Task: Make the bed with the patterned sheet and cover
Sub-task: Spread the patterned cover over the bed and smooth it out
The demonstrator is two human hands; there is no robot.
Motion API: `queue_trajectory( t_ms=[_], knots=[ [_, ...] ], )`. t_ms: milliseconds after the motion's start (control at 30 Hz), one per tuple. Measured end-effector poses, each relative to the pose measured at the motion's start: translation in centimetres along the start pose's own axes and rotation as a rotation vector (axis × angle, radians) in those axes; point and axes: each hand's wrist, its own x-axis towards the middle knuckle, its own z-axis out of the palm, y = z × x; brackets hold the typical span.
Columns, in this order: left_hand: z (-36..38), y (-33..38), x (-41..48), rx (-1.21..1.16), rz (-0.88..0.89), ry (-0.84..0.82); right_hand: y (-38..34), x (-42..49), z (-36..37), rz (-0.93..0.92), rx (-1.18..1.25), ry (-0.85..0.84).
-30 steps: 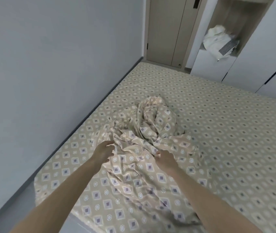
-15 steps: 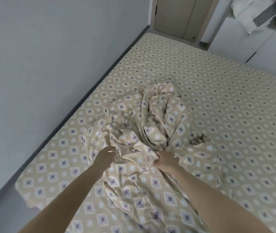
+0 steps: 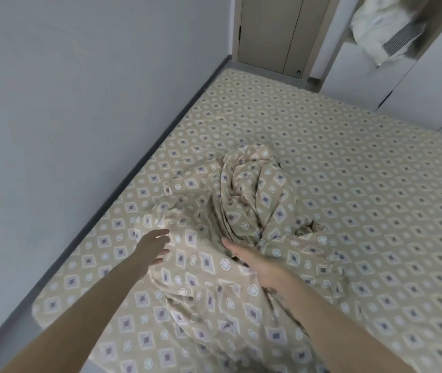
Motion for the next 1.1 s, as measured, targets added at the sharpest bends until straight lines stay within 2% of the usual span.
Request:
queue_trajectory(
  t_ms=[100, 200, 267, 367, 533, 733, 800, 933, 1033, 1100],
  knots=[
    [-0.9, 0.6, -1.1, 0.001, 0.017, -0.014, 0.1, -3.0, -0.3, 0.010, -0.091, -0.166],
    [-1.6, 0.9, -2.2, 0.004, 0.040, -0.026, 0.4, -4.8, 0.2, 0.019, -0.067, -0.237],
    [-2.0, 1.0, -3.2, 0.031, 0.066, -0.038, 0.5, -6.8, 0.9, -0.047, -0.051, -0.294],
    [-2.5, 1.2, -4.6, 0.069, 0.107, -0.067, 1.0, -9.1, 2.0, -0.090, -0.072, -0.272],
    [-3.4, 0.8, -7.6, 0.133, 0.146, -0.181, 1.8, -13.1, 5.4, -0.135, 0.082, -0.191],
    [-5.9, -1.7, -11.0, 0.185, 0.009, -0.322, 4.1, -17.9, 11.3, -0.182, 0.139, -0.256],
    [-7.0, -3.1, -12.0, 0.221, -0.040, -0.361, 5.3, -18.7, 13.6, -0.200, 0.126, -0.213],
    [-9.6, -6.8, -14.1, 0.377, -0.085, -0.394, 7.2, -20.5, 19.3, -0.221, 0.337, -0.149],
    [-10.2, -9.6, -13.8, 0.354, -0.168, -0.414, 8.2, -21.9, 22.2, -0.262, 0.391, -0.174],
    [-10.9, -11.7, -13.7, 0.235, -0.283, -0.445, 9.0, -23.3, 24.5, -0.276, 0.415, -0.213]
  ],
)
